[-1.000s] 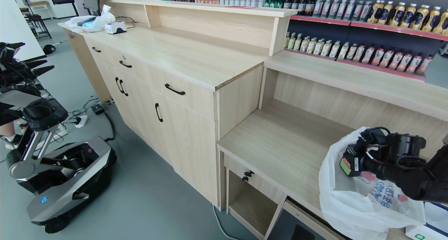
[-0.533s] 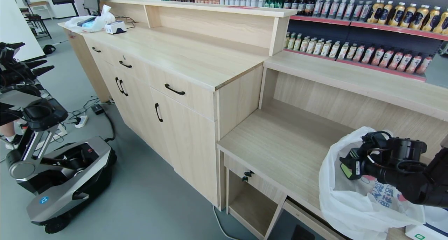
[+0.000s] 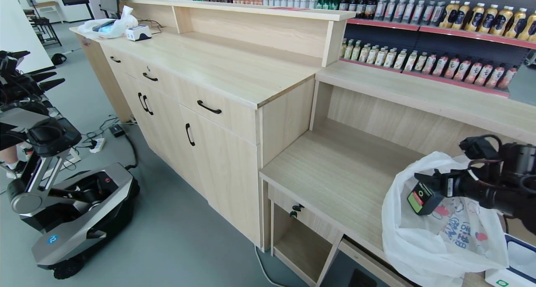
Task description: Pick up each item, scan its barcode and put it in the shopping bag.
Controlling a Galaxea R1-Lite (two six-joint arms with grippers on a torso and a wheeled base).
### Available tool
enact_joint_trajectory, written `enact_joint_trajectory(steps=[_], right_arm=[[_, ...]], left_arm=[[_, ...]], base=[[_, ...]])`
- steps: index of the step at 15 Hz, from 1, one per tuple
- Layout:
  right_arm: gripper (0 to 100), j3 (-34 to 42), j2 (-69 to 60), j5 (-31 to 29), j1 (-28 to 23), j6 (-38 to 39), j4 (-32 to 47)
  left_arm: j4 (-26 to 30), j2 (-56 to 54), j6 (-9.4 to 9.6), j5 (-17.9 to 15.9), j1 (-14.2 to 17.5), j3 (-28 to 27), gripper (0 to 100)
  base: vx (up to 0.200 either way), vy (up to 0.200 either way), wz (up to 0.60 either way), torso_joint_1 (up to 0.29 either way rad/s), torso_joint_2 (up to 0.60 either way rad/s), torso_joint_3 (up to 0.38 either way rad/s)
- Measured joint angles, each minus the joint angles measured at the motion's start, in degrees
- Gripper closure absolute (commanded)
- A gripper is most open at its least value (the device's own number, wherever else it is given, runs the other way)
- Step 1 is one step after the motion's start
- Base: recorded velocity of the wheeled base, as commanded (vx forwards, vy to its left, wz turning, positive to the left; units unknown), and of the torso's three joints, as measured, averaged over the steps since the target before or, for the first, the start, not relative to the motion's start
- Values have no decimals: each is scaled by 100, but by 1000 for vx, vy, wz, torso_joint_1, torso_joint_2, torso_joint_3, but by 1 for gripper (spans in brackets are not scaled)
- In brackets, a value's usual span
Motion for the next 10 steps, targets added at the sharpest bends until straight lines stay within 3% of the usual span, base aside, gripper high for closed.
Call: enact_joint_trajectory(steps=[3, 6, 10], right_arm=[[0, 397, -1468, -22, -772, -718, 1297], [0, 717, -2580, -35, -2100, -1389, 2161], [0, 855, -3191, -84, -3351, -1509, 2330]], left_arm=[[0, 0, 0, 0, 0, 0, 100], [0, 0, 0, 0, -2, 0, 100], [2, 0, 0, 0, -6, 0, 100]], base=[[0, 0, 0, 0, 0, 0], [0, 0, -600, -1, 2, 4], [0, 0, -600, 2, -2, 2]])
